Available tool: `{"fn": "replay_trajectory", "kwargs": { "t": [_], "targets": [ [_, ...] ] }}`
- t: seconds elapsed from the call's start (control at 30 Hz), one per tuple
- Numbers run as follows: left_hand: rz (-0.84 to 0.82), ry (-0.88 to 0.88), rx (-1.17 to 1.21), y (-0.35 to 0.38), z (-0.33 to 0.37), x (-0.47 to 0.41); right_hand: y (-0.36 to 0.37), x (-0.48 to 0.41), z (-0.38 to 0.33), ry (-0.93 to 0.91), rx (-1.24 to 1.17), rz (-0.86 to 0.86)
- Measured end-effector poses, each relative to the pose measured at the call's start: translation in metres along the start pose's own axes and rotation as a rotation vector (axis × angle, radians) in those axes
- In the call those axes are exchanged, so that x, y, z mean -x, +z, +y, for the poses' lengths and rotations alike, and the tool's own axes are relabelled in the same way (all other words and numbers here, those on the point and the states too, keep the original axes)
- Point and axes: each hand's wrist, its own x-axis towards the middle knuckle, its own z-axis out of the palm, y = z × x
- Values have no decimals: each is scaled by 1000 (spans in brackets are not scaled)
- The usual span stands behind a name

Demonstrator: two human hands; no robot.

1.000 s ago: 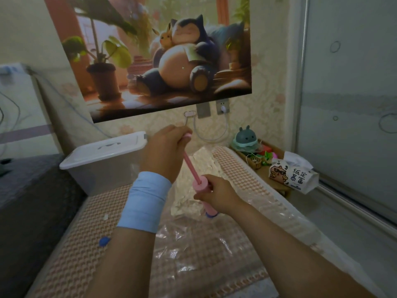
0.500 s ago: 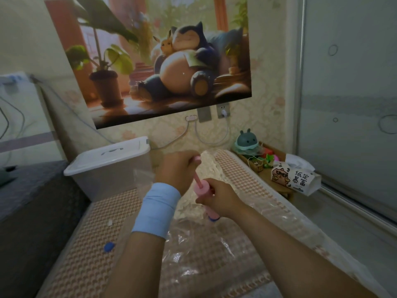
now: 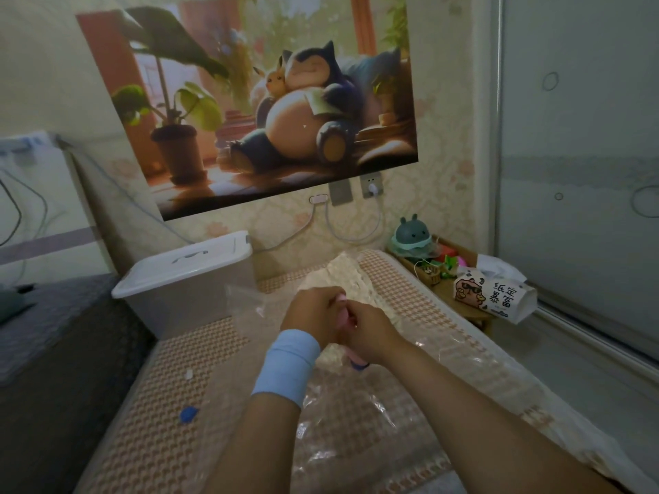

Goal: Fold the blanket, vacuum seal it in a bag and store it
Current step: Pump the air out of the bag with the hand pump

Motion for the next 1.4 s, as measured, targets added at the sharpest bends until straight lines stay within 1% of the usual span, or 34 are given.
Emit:
{"fn": "replay_trajectory", "kwargs": {
  "t": [0.07, 0.13, 0.27, 0.3, 0.37, 0.43, 0.47, 0.5, 0.6, 0.63, 0.67, 0.73, 0.8, 0.97, 1.03, 1.13, 1.17, 1.2, 1.3, 1.33, 1.4],
  "targets": [
    [52, 30, 24, -11, 6, 0, -1, 0, -1, 4, 9, -7],
    [148, 80, 22, -34, 15, 1, -4, -1, -3, 18, -1, -13],
    [432, 207, -14, -87, 34, 10, -4, -2, -3, 21, -60, -14],
    [480, 229, -15, -94, 35, 12, -2, -1, -3, 28, -60, -15],
    [539, 265, -22, -95, 36, 13, 0, 0, -3, 30, -53, -11],
    [556, 267, -17, -84, 31, 9, 1, 0, -3, 25, -45, -10],
    [521, 249, -8, -73, 26, 5, 1, 0, -3, 20, -36, -12],
    [444, 211, -8, -59, 19, 3, 2, -1, -3, 16, -24, -12],
    [98, 23, 2, -15, -2, 3, 7, -2, -5, 7, 44, -5],
    [39, -19, 11, -8, -5, 4, 8, -2, -5, 5, 57, -1],
    [18, -41, 15, -6, -7, 4, 10, -2, -6, 0, 62, -1],
    [25, -36, 26, -10, -5, 3, 10, -3, -7, -8, 66, -1],
    [80, -17, 42, -26, 0, 3, 8, -3, -8, -4, 50, -10],
    [408, 123, -29, -92, 19, 20, 12, -1, -12, 8, -28, -16],
    [483, 180, -2, -102, 20, 29, 13, -1, -12, 12, -27, -19],
    [539, 191, 47, -96, 15, 26, 15, -1, -14, 21, -25, -18],
    [514, 172, 44, -89, 11, 21, 15, -1, -14, 25, -30, -18],
    [448, 135, 28, -80, 6, 15, 16, -1, -13, 28, -30, -17],
    [117, 15, 72, -39, -14, 7, 19, -2, -15, 29, 7, -21],
    [40, -13, 90, -29, -20, 8, 21, -3, -16, 24, 28, -19],
    [-8, -23, 60, -21, -25, 8, 23, -3, -17, 12, 61, -12]
  ]
}}
